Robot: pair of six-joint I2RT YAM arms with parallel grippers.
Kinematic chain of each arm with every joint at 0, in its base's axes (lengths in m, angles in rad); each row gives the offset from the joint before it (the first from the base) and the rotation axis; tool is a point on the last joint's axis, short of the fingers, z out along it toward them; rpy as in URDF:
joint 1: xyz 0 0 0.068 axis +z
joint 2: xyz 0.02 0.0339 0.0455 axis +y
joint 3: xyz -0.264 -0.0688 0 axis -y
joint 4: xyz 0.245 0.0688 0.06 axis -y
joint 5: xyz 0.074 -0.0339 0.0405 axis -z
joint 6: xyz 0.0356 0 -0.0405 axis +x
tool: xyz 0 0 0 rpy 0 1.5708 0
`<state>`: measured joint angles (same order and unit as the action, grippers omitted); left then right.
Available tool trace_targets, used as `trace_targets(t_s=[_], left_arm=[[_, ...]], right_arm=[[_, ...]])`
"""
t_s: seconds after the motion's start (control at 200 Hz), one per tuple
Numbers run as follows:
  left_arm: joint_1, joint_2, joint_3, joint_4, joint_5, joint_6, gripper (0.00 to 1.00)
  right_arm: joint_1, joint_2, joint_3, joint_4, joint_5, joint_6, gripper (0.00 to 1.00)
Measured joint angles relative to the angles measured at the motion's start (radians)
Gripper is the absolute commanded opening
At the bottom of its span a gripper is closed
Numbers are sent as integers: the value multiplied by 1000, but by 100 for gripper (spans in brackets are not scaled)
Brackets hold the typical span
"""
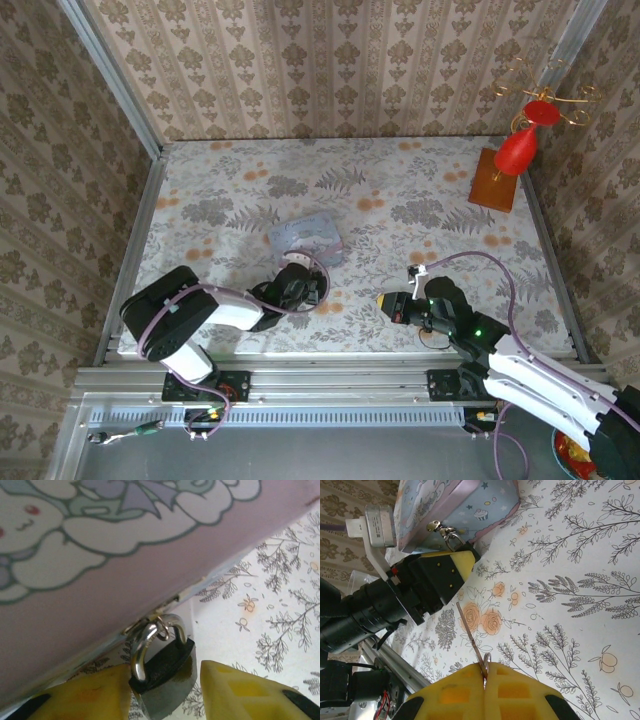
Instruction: Unlock the padlock with the key
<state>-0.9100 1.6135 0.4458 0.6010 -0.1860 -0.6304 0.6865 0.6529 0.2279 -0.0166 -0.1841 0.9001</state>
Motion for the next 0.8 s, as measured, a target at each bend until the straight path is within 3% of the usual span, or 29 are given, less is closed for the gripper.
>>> trace_targets(t_s=[0.3,0.54,0.8], left_arm=[[10,48,53,-1,35,-5,14],[10,12,53,-43,101,-40,7],[14,-31,53,-85,200,-223,5]], right_arm=[[13,66,0,36,5,10,0],[23,158,0,80,2,31,0],[26,284,0,229,-49,90,0]])
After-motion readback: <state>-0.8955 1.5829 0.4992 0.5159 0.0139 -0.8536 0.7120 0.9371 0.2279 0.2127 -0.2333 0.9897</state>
